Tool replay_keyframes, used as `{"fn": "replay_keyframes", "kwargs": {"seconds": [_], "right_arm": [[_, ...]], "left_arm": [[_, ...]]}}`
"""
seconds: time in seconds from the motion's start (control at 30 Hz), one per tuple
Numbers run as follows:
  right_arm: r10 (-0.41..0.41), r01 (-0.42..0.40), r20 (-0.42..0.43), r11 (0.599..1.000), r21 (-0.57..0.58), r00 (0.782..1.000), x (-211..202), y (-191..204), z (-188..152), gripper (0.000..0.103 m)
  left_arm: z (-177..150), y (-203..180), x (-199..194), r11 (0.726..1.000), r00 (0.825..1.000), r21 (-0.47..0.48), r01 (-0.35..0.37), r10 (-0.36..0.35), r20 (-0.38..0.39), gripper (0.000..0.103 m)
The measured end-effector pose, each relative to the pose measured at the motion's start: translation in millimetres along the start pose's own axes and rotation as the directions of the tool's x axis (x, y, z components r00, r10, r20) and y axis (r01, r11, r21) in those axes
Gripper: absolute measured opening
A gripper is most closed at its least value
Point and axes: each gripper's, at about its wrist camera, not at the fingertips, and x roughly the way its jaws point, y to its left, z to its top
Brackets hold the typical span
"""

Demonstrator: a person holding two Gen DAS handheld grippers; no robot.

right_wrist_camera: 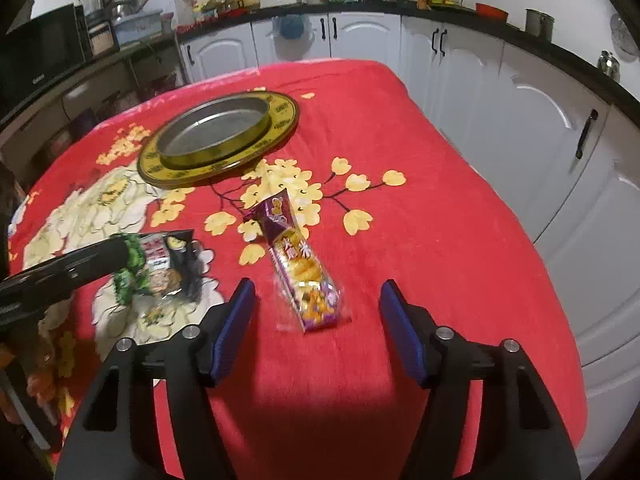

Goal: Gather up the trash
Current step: 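Grasp the yellow snack stick bag with the right tool while the left tool grasps the green snack packet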

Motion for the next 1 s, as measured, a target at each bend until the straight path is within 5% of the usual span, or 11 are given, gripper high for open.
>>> {"fn": "replay_keyframes", "kwargs": {"seconds": [0.1,0.23,0.57,1.0], "right_arm": [[0.017,-0.017,-0.025,1.0,0.003,1.0,10.0,0.4,1.4,0.04],[0.014,-0.013,-0.02,1.0,0.01,1.0,10.9,4.0,-2.2,0.031],[0.028,-0.03,0.029,0.995,0.1,0.999,-23.8,0.3,-42.3,0.023],[0.044,-0.068,0.108,0.97,0.233,0.993,-85.5,-9.1,-109.2,0.022]], "left_arm": [[-1.1,0.0,1.9,1.0,1.0,-0.003,0.013,-0.013,0.001,0.068],[-1.1,-0.1,3.7,1.0,1.0,-0.007,0.023,-0.023,0.004,0.057],[-3.5,-7.5,6.8,0.999,0.999,0.018,0.035,-0.035,-0.018,0.009],[-28.6,-49.2,-9.9,0.986,0.994,0.122,0.11,-0.109,-0.023,0.002]]}}
